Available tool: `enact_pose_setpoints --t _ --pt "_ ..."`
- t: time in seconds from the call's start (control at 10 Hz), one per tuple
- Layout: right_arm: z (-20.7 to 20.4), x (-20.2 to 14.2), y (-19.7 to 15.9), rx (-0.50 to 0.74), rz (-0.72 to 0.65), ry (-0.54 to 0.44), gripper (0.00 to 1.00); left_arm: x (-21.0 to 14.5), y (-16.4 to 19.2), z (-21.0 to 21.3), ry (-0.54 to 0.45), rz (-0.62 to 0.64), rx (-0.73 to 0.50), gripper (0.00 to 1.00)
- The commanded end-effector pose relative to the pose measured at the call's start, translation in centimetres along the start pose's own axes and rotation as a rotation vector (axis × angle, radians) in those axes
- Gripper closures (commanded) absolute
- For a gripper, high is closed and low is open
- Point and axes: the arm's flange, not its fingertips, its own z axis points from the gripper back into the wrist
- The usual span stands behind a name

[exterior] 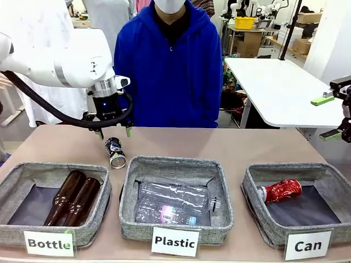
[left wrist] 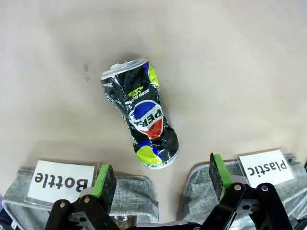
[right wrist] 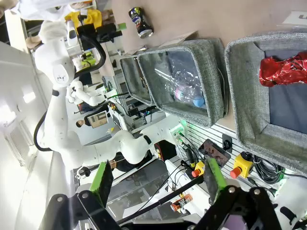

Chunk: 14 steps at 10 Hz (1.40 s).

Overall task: Sort the can waste into the basket.
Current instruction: Pick up the can waste from the table and place it in the right Fabric basket.

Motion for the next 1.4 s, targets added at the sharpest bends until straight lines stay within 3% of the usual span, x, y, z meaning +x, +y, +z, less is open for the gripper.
enact_pose_setpoints --t 0.0,0.2,0.3,0.6,0.9,1.3 --pt "0.3 -0.1 0.0 -0.001 0.015 0.006 0.00 0.4 -0.2 0.1 -0.003 0.025 0.024 0.00" --pt "0.3 -0.1 0.0 -0.001 0.015 0.006 0.00 0.2 -0.1 0.2 0.056 0.278 0.021 0.00" --pt "0.3 -0.1 0.0 -0.001 0.015 0.006 0.00 0.2 0.0 0.0 0.038 0.325 0.044 0.00" --pt "0.3 -0.1 0.0 -0.001 0.015 0.006 0.00 1.2 0.0 -1.5 -0.004 0.284 0.039 0.00" --pt "0.3 -0.1 0.0 -0.001 0.015 0.006 0.00 3.2 0.4 -5.7 -0.038 0.245 0.049 0.00" --pt "0.3 -0.1 0.0 -0.001 0.015 0.006 0.00 3.6 0.9 -7.9 -0.020 0.264 0.080 0.00"
